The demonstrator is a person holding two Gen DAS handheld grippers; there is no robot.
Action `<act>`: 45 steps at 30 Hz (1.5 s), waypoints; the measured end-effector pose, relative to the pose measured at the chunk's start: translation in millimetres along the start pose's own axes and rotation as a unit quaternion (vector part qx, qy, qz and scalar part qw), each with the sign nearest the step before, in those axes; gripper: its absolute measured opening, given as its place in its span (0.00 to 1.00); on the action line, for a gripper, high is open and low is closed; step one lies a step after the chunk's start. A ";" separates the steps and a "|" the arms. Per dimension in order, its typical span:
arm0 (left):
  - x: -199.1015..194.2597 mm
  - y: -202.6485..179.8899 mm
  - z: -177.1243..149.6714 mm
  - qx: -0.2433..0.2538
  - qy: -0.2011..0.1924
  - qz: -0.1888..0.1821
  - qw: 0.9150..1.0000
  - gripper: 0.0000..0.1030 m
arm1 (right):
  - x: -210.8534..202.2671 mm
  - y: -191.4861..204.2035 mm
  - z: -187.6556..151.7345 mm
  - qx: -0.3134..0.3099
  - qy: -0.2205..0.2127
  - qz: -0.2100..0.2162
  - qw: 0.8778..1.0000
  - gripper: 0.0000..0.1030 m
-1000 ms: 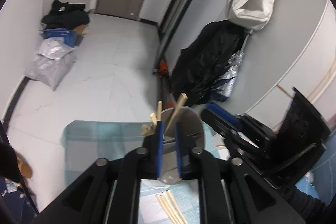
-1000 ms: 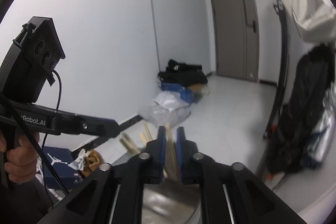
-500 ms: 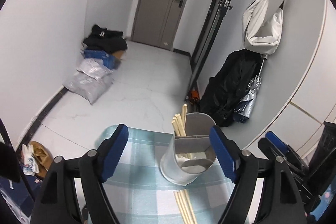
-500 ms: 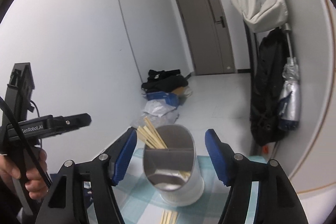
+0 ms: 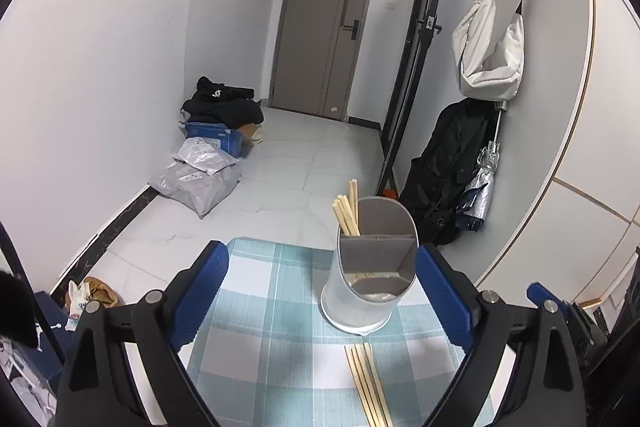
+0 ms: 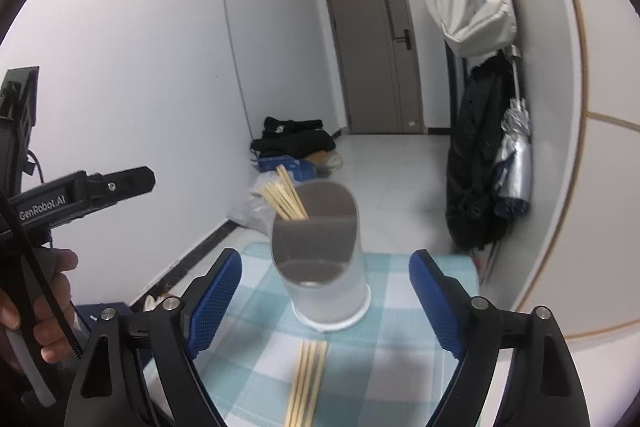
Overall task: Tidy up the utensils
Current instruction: 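Withdraw both open grippers back toward the chopstick bundle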
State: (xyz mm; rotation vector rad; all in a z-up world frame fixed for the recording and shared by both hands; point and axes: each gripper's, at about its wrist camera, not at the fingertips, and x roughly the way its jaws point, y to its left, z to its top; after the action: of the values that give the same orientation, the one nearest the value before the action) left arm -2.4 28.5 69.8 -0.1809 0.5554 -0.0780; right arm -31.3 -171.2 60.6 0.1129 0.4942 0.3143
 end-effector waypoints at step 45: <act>74.0 24.0 -66.6 -0.037 0.099 0.046 0.993 0.90 | 76.0 -19.5 -84.2 0.004 0.166 -0.082 0.983 1.00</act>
State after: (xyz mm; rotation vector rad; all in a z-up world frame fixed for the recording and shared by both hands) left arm 25.5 33.0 -28.6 -0.2216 0.7641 0.0149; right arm -3.3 -162.6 -50.7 0.0254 0.8316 0.1683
